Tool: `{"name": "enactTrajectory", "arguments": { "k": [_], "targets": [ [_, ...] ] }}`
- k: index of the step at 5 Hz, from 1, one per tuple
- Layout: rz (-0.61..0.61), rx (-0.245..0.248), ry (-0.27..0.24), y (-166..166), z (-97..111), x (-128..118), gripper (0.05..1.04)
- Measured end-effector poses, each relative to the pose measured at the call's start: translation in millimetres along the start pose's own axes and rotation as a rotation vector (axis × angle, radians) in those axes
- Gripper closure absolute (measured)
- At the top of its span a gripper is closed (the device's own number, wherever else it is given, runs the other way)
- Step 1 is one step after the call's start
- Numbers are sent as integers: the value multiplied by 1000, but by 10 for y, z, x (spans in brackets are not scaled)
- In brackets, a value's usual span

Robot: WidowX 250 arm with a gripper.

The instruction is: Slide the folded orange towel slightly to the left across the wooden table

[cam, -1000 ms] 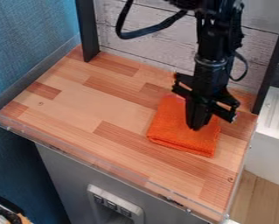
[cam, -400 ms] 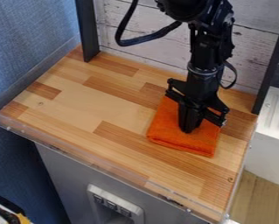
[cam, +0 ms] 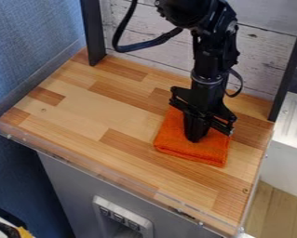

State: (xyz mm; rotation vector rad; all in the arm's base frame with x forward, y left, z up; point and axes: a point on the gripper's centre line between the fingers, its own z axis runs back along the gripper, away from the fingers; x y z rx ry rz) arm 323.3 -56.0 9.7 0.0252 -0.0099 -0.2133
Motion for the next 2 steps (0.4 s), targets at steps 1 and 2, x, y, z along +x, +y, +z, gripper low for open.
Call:
{"name": "enactTrajectory", "arguments": {
  "k": [1, 2],
  "targets": [
    [51, 0, -5, 77, 2, -134, 1025],
    [92, -5, 6, 154, 14, -237, 1025]
  ]
}}
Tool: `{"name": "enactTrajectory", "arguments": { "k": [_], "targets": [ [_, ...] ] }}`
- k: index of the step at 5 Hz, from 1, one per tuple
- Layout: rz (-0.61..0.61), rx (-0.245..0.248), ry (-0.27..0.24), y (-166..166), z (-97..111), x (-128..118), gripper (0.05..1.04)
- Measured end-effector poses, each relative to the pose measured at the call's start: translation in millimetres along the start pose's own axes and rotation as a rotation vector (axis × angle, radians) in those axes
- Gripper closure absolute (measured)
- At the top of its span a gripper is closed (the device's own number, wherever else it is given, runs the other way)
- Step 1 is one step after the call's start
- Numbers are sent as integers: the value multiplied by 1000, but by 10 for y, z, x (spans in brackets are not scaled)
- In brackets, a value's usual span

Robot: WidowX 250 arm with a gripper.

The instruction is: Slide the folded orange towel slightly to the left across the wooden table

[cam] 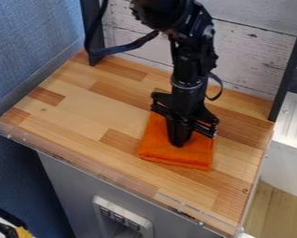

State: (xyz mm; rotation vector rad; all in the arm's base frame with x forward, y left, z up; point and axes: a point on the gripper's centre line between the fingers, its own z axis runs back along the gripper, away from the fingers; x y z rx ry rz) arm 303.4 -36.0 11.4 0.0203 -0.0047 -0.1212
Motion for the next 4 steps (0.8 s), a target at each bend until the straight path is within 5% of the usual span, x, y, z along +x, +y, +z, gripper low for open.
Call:
{"name": "enactTrajectory", "arguments": {
  "k": [2, 3, 4],
  "targets": [
    [71, -23, 12, 89, 32, -60, 1004],
    [88, -22, 15, 130, 140, -63, 857],
    [106, -23, 11, 253, 256, -81, 605]
  ]
}}
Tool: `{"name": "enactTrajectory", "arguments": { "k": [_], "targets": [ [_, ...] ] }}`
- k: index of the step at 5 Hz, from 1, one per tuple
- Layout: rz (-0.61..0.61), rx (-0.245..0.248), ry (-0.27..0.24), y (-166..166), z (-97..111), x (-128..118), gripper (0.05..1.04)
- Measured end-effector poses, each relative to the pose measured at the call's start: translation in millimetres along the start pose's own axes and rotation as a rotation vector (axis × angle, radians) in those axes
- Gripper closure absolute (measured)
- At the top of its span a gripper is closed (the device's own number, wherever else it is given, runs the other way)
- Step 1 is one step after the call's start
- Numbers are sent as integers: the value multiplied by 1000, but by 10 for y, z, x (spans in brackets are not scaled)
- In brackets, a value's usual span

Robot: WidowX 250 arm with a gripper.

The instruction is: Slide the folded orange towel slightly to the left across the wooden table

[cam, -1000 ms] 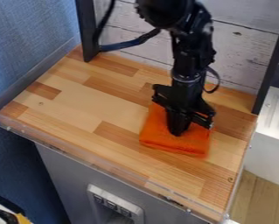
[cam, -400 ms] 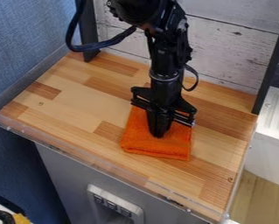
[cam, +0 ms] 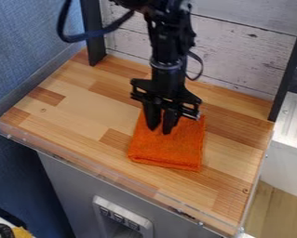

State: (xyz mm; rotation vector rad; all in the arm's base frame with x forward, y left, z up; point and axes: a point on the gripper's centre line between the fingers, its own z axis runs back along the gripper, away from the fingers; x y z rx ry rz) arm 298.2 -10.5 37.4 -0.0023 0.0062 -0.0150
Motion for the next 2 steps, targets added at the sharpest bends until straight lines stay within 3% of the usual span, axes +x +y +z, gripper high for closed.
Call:
{"name": "enactTrajectory", "arguments": {
  "k": [1, 2],
  "targets": [
    [15, 0, -9, 168, 148, -27, 304],
    [20, -4, -18, 376, 294, -3, 91]
  ]
}}
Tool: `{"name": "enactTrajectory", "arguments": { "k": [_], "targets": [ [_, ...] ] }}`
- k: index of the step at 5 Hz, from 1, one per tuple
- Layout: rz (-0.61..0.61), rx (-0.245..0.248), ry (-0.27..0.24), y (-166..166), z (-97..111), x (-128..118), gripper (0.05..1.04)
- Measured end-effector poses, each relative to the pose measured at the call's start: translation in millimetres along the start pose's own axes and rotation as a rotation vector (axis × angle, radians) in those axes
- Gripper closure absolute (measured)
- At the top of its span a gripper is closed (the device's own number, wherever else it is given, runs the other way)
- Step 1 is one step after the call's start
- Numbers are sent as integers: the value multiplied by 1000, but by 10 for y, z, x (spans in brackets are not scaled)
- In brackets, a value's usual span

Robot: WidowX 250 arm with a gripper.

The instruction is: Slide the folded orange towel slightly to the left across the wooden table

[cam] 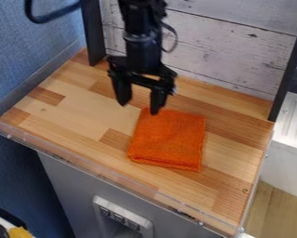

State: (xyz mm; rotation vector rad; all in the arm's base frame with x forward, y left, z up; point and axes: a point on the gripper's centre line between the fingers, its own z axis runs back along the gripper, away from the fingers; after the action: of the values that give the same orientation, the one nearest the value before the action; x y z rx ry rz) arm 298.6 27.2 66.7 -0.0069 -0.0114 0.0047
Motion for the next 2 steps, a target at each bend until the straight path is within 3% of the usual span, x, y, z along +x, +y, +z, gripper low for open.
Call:
{"name": "enactTrajectory", "arguments": {
  "k": [2],
  "targets": [
    [11, -5, 7, 324, 182, 26, 85]
  ]
}}
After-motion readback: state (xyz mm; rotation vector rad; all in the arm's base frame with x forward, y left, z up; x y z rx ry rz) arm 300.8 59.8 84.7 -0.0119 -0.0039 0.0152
